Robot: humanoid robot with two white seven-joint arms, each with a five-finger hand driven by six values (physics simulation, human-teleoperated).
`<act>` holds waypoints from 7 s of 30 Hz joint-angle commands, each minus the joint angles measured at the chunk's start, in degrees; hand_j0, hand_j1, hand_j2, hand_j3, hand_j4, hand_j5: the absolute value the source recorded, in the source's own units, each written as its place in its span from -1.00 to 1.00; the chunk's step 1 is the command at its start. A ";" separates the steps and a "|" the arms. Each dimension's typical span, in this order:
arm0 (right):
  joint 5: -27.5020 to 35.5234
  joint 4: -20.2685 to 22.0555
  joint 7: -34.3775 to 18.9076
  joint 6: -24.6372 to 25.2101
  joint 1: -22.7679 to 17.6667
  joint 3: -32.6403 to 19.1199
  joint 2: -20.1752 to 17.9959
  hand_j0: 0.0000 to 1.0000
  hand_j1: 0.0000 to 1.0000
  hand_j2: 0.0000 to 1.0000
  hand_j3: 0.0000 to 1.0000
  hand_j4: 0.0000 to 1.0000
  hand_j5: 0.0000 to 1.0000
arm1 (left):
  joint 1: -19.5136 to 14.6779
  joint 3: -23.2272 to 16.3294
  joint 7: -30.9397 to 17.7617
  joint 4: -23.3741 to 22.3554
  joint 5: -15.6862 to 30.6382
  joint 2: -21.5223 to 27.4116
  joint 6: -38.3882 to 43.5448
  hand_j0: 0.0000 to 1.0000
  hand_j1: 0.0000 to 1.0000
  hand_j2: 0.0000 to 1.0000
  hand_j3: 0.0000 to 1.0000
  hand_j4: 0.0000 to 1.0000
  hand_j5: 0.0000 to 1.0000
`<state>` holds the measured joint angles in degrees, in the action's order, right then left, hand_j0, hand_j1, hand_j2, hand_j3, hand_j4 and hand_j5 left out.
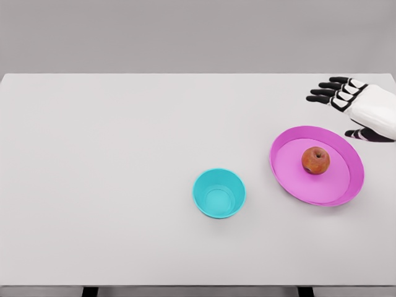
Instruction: Put the apple from the pink plate into the blue bowl with your right arm
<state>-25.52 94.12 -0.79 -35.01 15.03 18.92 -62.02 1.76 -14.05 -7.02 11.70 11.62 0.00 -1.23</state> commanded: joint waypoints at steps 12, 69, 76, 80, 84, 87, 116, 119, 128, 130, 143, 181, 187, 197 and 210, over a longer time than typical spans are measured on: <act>0.56 -1.48 -27.24 0.01 -1.14 -1.25 -1.61 1.00 1.00 1.00 1.00 1.00 1.00 | 0.09 -0.02 -0.01 0.07 0.07 0.00 0.00 1.00 1.00 1.00 1.00 1.00 1.00; 0.30 -12.21 -34.21 0.01 17.23 18.96 7.97 0.00 0.00 0.00 0.00 0.00 0.00 | 0.00 -0.02 -0.01 0.07 -0.02 0.00 0.00 1.00 1.00 1.00 1.00 1.00 1.00; 0.30 -12.03 -34.21 0.01 17.84 19.23 7.88 -0.17 -0.17 -0.17 -0.17 -0.17 -0.17 | 0.00 -0.02 -0.01 0.07 -0.02 0.00 0.00 1.00 1.00 1.00 1.00 1.00 1.00; 0.38 -11.68 -34.21 0.01 18.11 18.53 7.80 -0.17 -0.17 -0.17 -0.17 -0.17 -0.17 | 0.09 -0.01 -0.01 0.07 0.07 0.00 0.00 1.00 1.00 1.00 1.00 1.00 1.00; 0.47 -10.10 -34.21 0.01 18.90 18.26 7.36 -0.16 -0.16 -0.16 -0.16 -0.16 -0.16 | 0.09 0.07 -0.01 -0.01 0.07 0.00 0.00 1.00 1.00 1.00 1.00 1.00 1.00; 0.47 -7.90 -34.21 0.01 18.72 15.89 7.00 -0.16 -0.16 -0.16 -0.16 -0.16 -0.16 | 0.09 -0.02 -0.01 -0.01 0.07 0.00 0.00 1.00 1.00 1.00 1.00 1.00 1.00; 0.74 6.43 -34.21 0.01 18.72 16.77 11.58 -0.21 -0.21 -0.21 -0.21 -0.21 -0.21 | 0.09 -0.02 -0.01 0.07 0.07 0.00 0.00 1.00 1.00 1.00 1.00 1.00 1.00; 0.74 6.43 -34.21 0.01 18.72 17.38 12.89 -0.21 -0.21 -0.21 -0.21 -0.21 -0.21 | 0.09 -0.02 -0.01 -0.01 0.07 0.00 0.00 1.00 1.00 1.00 1.00 1.00 1.00; 2.06 6.43 -34.21 0.01 20.65 18.44 15.79 -0.20 -0.20 -0.20 -0.20 -0.20 -0.20 | 0.00 -0.02 -0.01 0.07 -0.02 0.00 0.00 1.00 1.00 1.00 1.00 1.00 1.00; 2.06 6.43 -34.21 0.01 21.00 19.31 17.55 -0.20 -0.20 -0.20 -0.20 -0.20 -0.20 | 0.09 -0.02 -0.01 -0.01 0.07 0.00 0.00 1.00 1.00 1.00 1.00 1.00 1.00; 3.37 6.43 -34.21 0.01 21.71 24.33 19.75 -0.20 -0.20 -0.20 -0.20 -0.20 -0.20 | 0.09 -0.02 -0.01 -0.01 0.07 0.00 0.00 1.00 1.00 1.00 1.00 1.00 1.00; 8.03 6.34 -34.21 0.01 23.47 18.53 19.05 1.00 1.00 1.00 1.00 1.00 1.00 | 0.09 -0.02 -0.01 -0.01 -0.02 0.00 0.00 1.00 1.00 1.00 1.00 1.00 1.00; 9.61 -4.99 -34.21 0.01 22.33 7.63 12.81 1.00 1.00 1.00 1.00 1.00 1.00 | 0.09 -0.02 -0.01 0.07 0.07 0.00 0.00 1.00 1.00 1.00 1.00 1.00 1.00; 18.75 -11.15 -34.21 0.01 9.06 -12.59 14.30 1.00 1.00 1.00 1.00 1.00 1.00 | 0.00 0.07 -0.01 0.07 -0.02 0.00 0.00 1.00 1.00 1.00 1.00 1.00 1.00; 18.49 -11.85 -34.21 0.01 4.83 -12.68 15.71 1.00 1.00 1.00 1.00 1.00 1.00 | 0.00 0.07 -0.01 0.07 0.07 0.00 0.00 1.00 1.00 1.00 1.00 1.00 1.00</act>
<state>-7.40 82.40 -35.03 -35.18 19.86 6.28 -46.33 1.76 -14.03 -7.02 11.74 11.63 0.00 -1.23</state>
